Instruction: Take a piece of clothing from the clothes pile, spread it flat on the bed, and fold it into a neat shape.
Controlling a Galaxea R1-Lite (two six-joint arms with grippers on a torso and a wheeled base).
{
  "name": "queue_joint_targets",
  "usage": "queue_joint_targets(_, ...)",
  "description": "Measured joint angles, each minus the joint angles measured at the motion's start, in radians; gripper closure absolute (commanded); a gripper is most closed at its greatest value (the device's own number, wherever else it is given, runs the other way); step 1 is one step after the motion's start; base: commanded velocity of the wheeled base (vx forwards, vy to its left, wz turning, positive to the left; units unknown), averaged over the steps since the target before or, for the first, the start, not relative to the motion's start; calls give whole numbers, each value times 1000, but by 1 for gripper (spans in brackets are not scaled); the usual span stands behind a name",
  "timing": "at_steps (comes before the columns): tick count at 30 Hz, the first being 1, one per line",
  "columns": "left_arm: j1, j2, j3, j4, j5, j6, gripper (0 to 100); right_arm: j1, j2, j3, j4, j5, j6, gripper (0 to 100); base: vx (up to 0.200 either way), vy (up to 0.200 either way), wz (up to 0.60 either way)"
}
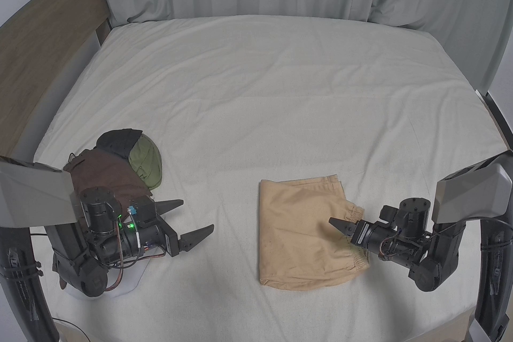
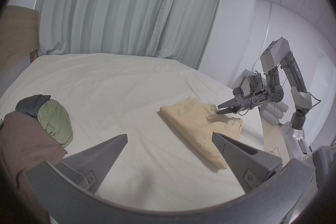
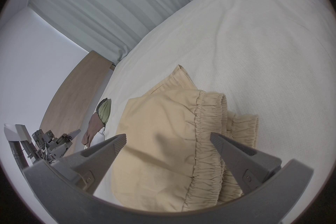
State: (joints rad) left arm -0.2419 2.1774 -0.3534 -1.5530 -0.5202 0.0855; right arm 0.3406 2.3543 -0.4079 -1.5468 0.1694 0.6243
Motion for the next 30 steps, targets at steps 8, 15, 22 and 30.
queue_joint_targets(8, -1, -3, 1, 0, 0, 0, 0, 6, -18, 17, -1, 1, 0, 0, 0, 0, 0)
queue_joint_targets(15, -1, -7, 11, 0, 0, 11, 0, 12, -98, 132, 1, 33, -68, 0, 0, 0, 0)
queue_joint_targets(22, 0, -10, 16, 0, 0, 19, 0, 6, -142, 274, 3, 72, -187, 0, 0, 0, 0)
queue_joint_targets(30, 1, -10, 21, 0, -1, 22, 0, -3, -137, 347, 4, 84, -198, 0, 0, 0, 0)
